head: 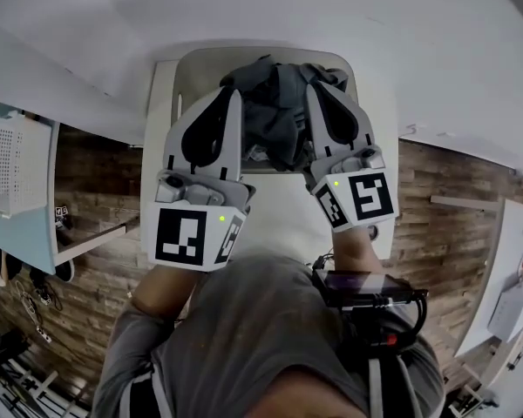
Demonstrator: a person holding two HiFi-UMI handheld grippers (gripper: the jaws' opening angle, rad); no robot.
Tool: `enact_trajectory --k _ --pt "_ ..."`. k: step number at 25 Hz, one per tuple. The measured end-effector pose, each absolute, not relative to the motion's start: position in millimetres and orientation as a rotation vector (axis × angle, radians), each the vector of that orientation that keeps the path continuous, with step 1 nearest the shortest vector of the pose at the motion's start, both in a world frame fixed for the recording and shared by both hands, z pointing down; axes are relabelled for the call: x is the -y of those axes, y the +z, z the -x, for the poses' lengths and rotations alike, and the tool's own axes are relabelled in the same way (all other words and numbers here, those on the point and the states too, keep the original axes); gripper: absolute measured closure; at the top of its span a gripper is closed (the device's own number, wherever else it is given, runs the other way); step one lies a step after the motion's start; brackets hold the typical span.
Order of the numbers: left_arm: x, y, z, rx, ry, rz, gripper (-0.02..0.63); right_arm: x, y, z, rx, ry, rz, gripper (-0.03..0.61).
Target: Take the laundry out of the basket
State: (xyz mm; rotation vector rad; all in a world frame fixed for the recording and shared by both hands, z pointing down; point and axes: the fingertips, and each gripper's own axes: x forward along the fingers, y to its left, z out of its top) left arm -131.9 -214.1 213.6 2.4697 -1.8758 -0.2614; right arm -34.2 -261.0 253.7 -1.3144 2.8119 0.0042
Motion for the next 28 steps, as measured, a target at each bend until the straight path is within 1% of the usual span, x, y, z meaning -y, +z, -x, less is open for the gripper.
enact_trajectory --k 8,11,13,16,19,24,28 --pt "247 227 148 1.815 -0.296 -2.479 0.606 300 295 56 -2.928 -0.070 1.364 0.569" --pt "259 234 155 1.780 -0.319 -2.457 0.606 314 306 60 -2.967 -0.079 1.392 0.559" --pt "266 237 160 1.763 -0.335 -2.440 0.606 322 317 61 -3.017 -0.055 1.426 0.498" --pt "276 244 164 1.731 -0.349 -2.413 0.606 330 331 63 -3.071 -0.057 1.453 0.465" --pt "283 253 167 1.713 -0.355 -2.400 0.606 336 348 66 -3.159 -0.049 1.470 0.405" --pt "287 263 171 1.668 -0.363 -2.364 0.606 342 381 68 -3.340 -0.018 1.457 0.252" --pt "288 275 173 1.609 -0.372 -2.322 0.606 344 405 69 -3.483 -0.024 1.412 0.195"
